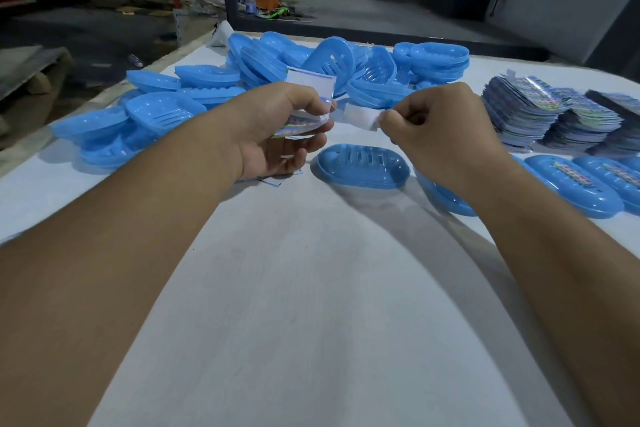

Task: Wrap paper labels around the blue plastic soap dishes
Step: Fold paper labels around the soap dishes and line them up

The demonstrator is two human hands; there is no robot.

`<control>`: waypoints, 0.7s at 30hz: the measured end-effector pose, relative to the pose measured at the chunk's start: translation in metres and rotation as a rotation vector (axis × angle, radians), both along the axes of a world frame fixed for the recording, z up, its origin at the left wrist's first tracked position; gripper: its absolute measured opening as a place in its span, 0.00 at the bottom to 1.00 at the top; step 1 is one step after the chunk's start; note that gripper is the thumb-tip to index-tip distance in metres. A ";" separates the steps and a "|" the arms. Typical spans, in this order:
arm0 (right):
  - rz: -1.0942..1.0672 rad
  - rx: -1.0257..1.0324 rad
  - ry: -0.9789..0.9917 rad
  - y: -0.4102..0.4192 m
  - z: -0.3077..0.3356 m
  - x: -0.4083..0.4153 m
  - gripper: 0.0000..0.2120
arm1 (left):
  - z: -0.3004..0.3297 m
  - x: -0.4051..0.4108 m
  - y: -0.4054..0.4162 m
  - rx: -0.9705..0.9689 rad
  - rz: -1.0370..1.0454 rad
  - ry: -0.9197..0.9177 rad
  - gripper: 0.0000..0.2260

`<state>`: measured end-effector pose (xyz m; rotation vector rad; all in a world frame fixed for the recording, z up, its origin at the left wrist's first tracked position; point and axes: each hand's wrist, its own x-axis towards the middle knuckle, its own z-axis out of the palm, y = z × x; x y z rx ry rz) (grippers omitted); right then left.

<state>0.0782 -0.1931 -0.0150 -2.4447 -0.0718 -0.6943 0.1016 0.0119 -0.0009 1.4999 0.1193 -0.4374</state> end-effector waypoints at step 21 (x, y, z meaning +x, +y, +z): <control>0.008 0.006 0.019 0.001 0.000 -0.001 0.14 | 0.001 0.002 0.005 -0.231 0.010 0.097 0.28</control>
